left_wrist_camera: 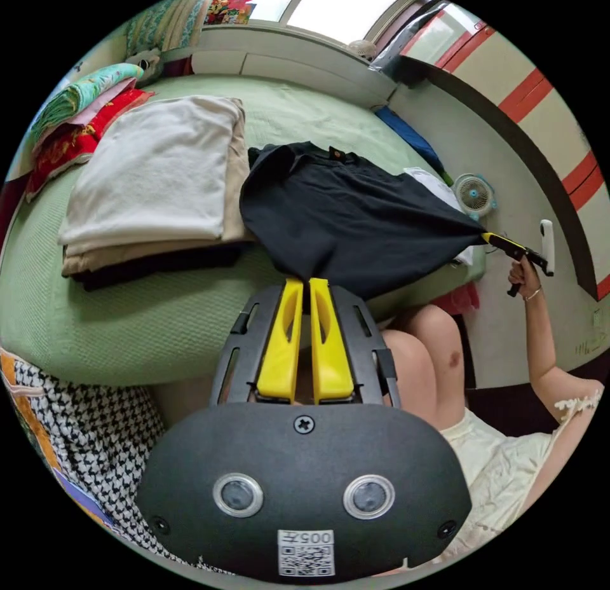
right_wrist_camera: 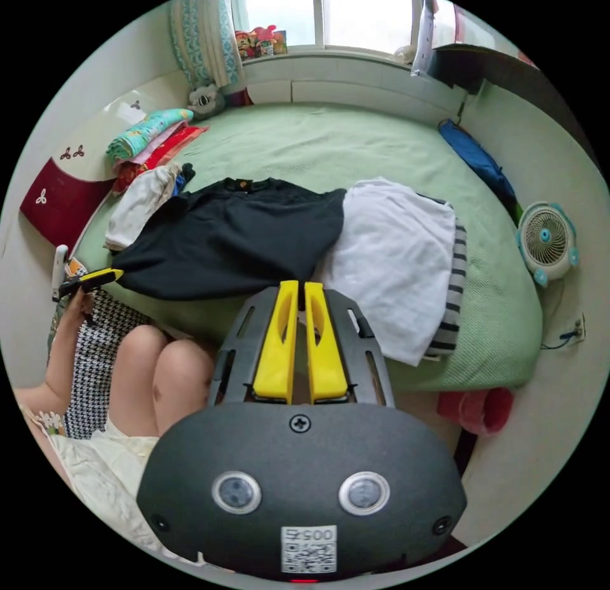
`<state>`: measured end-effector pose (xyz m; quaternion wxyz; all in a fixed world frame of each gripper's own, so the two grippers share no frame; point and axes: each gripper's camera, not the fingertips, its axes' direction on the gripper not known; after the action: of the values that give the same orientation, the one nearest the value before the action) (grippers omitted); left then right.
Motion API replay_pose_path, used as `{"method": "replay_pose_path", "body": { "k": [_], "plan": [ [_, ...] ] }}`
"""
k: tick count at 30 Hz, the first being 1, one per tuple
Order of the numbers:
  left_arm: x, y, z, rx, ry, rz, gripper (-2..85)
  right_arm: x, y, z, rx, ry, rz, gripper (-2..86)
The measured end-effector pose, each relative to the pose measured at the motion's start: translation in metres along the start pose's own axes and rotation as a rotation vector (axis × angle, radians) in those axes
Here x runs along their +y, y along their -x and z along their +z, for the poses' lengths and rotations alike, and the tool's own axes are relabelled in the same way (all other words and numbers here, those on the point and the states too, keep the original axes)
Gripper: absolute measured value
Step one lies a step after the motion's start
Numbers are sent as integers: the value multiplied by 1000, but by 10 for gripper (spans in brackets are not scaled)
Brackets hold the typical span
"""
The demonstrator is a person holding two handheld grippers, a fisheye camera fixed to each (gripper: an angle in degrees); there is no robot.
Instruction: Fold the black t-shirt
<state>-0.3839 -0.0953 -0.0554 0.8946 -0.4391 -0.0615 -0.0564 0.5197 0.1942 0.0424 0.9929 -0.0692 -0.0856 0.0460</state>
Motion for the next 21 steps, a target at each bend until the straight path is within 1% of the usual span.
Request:
{"method": "replay_pose_path", "body": {
  "k": [1,3,5,6,10,13,15,17,21],
  "plan": [
    [8,-7,4,9,13,-2,34,4,-3,2,5,12,11,-14],
    [18,-16,8,-29,4,-18,47,21,-15,22,8,102,50,-10],
    [18,-26,4,-114,-26,-19,70,32,-25,31,18,129,95,-3],
    [15,-30,1,-124,-45,-8,78,37,-29,28,1,107,112,5],
    [-34,-70,-5,-199,-99,147,165,40,-28,13,-51,30,110,24],
    [-81,-100,12,-245,-135,264,198,34,-12,9,-74,6,59,25],
    [-108,-113,27,-264,-141,298,203,32,4,12,-87,7,11,25],
    [-139,-129,49,-331,-130,360,196,33,14,14,-77,8,-18,23],
    [-172,-144,83,-378,-75,450,159,42,20,23,-100,37,-48,21]
  ]
}}
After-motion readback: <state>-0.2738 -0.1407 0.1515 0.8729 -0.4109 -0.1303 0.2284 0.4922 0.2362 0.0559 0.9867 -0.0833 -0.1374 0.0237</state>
